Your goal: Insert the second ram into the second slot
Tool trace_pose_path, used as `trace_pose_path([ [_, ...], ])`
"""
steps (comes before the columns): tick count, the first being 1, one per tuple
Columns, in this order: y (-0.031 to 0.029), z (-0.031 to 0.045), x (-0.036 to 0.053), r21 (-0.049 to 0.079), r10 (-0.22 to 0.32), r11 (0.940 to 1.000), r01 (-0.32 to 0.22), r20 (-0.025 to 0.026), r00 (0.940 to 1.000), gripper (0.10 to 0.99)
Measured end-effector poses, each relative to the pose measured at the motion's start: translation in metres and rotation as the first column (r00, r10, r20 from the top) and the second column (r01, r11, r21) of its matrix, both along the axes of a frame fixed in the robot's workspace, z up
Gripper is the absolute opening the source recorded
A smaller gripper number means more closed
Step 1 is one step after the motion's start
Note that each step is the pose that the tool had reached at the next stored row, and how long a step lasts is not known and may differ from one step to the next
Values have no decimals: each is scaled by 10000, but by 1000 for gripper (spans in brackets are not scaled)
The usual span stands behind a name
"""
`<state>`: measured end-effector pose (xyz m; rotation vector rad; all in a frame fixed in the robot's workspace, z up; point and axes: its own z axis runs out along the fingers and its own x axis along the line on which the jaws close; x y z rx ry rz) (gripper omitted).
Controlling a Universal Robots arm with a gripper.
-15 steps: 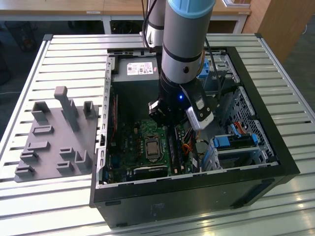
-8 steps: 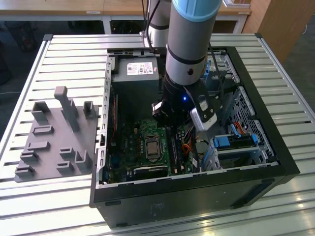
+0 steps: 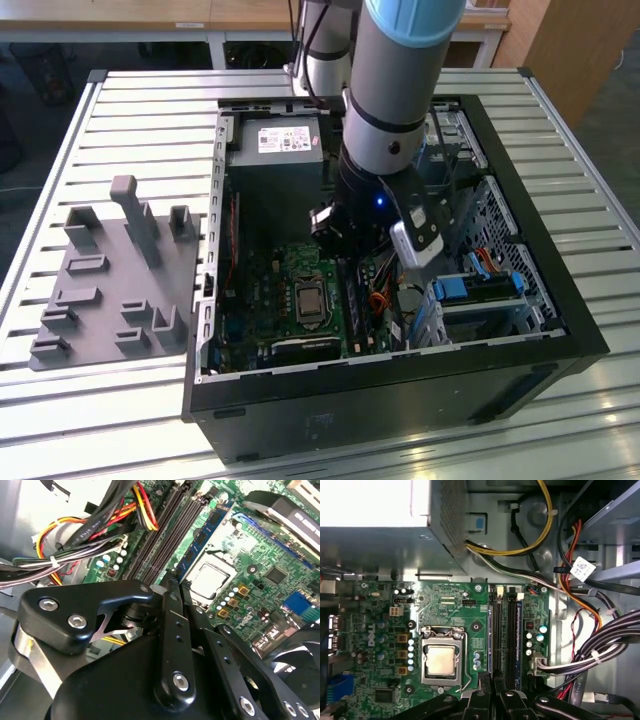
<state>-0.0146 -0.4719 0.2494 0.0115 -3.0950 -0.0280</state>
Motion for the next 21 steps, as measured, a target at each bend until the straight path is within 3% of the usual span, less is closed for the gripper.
trace_pose_path([
  [21,5,-155,47,1,-1,10000,1,-20,10000,137],
])
